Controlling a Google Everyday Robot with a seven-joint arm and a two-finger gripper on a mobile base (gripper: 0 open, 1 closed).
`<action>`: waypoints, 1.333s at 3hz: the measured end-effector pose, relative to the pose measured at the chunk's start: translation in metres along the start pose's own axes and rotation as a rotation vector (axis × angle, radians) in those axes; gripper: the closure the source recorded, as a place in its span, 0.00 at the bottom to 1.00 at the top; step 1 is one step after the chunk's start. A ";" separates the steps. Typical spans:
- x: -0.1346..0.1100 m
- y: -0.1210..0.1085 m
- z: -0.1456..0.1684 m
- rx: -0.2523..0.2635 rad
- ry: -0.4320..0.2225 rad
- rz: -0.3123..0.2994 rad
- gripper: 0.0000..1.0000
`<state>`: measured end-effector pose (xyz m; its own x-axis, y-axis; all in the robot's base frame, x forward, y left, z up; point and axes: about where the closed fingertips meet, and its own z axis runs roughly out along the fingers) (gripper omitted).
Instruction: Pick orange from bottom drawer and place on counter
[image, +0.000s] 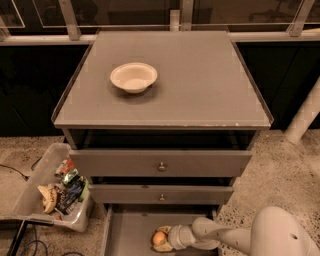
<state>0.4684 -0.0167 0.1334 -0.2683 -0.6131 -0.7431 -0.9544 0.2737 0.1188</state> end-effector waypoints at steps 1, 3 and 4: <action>-0.016 0.006 -0.020 0.009 -0.018 -0.033 1.00; -0.065 0.026 -0.085 0.047 -0.032 -0.129 1.00; -0.108 0.047 -0.136 0.060 -0.009 -0.185 1.00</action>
Offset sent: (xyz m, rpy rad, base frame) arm -0.0241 -0.0186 0.1305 0.0072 -0.1644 0.0746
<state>0.4342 -0.0385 0.3085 -0.0875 -0.6508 -0.7542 -0.9779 0.2005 -0.0595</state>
